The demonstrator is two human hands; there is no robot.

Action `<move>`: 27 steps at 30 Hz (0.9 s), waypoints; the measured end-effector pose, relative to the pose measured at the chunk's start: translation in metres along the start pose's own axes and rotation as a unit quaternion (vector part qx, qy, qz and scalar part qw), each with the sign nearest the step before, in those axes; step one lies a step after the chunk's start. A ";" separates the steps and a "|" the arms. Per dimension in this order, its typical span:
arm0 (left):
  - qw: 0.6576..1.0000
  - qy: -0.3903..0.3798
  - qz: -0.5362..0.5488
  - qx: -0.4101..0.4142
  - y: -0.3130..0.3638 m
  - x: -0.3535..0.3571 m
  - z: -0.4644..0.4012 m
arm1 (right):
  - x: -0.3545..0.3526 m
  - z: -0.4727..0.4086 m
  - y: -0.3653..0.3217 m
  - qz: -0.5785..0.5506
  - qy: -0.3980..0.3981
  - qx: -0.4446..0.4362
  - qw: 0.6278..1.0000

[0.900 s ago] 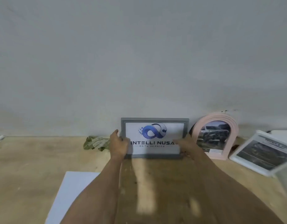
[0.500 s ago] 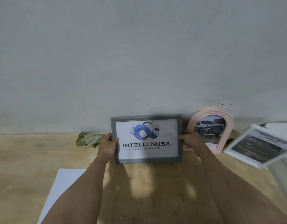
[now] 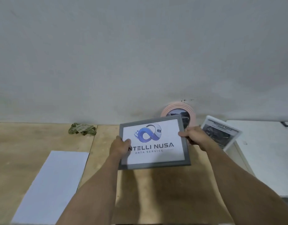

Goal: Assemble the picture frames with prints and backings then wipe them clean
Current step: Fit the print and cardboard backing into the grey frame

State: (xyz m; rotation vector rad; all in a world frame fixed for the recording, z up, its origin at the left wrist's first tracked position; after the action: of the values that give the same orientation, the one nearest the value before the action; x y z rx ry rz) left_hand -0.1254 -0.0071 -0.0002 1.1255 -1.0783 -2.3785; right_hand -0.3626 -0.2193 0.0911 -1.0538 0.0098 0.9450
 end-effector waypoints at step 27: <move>0.987 0.143 -0.060 0.040 0.069 -0.103 0.090 | 0.038 0.053 -0.015 0.049 -0.023 0.057 0.997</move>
State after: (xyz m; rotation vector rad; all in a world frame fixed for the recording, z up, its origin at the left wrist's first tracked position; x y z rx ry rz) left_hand -0.1301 0.0477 0.1432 1.5455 -1.0375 -2.1859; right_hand -0.3512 -0.1575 0.1144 -0.9319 0.0768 1.0445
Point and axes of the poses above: each hand's wrist, its own z-axis away from the middle knuckle, its own x-axis out of the palm, y = z × x, the point moved 4 cm from there along -z, towards the middle knuckle, and after that the axes turned 2 degrees about x, right-handed, at the moved point
